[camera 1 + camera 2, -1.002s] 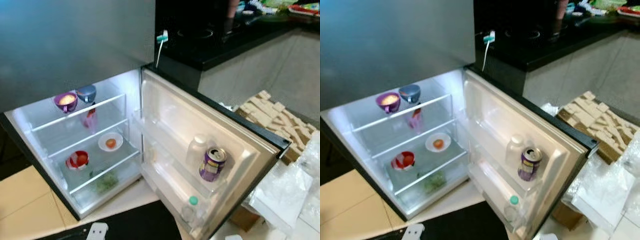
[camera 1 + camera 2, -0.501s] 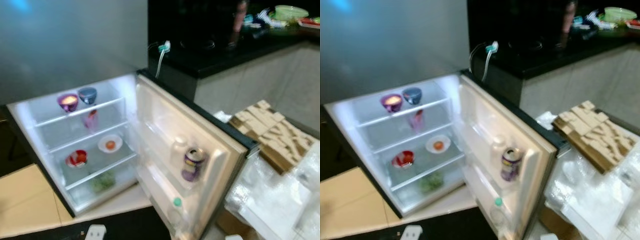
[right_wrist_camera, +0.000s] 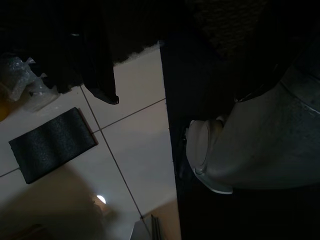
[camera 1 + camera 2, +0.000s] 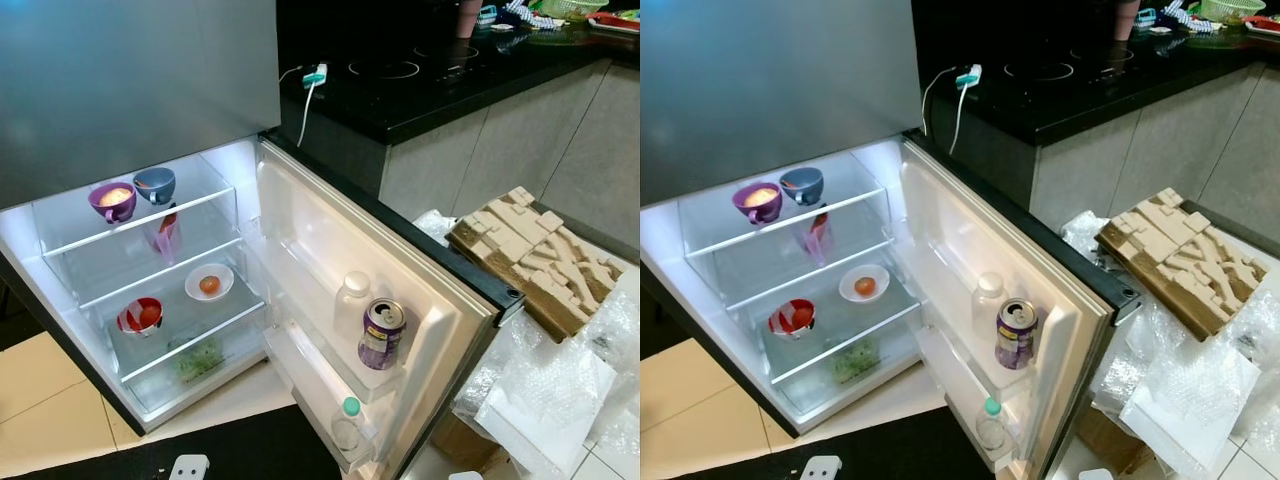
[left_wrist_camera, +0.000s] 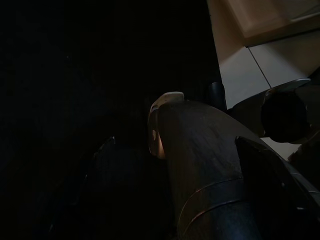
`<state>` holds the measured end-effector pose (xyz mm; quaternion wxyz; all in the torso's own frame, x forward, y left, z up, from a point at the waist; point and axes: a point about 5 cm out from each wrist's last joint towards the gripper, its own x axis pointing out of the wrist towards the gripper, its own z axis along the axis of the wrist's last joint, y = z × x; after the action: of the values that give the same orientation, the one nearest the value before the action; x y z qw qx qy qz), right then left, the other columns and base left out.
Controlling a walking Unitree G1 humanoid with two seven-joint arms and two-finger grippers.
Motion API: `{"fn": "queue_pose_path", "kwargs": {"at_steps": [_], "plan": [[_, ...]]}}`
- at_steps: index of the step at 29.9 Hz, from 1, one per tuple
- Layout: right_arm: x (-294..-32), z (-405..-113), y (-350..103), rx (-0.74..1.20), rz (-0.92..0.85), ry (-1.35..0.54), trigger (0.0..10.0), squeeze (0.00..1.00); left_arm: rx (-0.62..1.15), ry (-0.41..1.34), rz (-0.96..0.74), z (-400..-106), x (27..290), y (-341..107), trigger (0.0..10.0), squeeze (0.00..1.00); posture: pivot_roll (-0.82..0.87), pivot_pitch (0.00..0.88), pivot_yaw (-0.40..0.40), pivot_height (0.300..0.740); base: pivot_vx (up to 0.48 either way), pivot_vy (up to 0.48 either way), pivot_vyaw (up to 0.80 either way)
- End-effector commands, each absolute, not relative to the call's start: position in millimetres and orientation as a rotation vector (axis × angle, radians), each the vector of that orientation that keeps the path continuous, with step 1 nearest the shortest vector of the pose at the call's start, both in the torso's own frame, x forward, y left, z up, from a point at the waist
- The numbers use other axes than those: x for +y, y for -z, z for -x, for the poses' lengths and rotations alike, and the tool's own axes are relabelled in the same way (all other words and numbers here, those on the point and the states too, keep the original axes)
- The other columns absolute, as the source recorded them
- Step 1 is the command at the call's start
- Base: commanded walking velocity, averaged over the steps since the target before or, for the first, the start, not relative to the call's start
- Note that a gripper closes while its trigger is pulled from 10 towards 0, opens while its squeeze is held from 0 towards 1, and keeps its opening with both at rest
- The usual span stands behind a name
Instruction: Restocking fridge
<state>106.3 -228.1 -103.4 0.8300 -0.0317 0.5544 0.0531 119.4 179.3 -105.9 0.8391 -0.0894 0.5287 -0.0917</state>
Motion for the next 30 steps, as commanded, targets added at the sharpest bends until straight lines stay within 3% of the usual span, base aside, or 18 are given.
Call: {"fn": "queue_pose_path", "kwargs": {"at_steps": [1,25,30], "plan": [[-226.5,-105.5,104.0,1.181,0.065,-0.121,10.0,0.0,1.181,0.211,0.191,-105.7,173.3,110.9,10.0,0.0,0.05,0.0,0.005,0.74,-0.292,0.0,0.0],[-226.9,-105.2,103.9,1.183,0.063,-0.123,10.0,0.0,1.188,0.22,0.197,-102.7,170.1,111.8,10.0,0.0,0.05,0.0,0.001,0.74,-0.318,0.0,0.0],[-227.3,-104.7,103.9,1.185,0.065,-0.126,10.0,0.0,1.18,0.202,0.21,-104.1,171.7,111.4,10.0,0.0,0.05,0.0,0.0,0.74,-0.105,0.0,0.0]]}}
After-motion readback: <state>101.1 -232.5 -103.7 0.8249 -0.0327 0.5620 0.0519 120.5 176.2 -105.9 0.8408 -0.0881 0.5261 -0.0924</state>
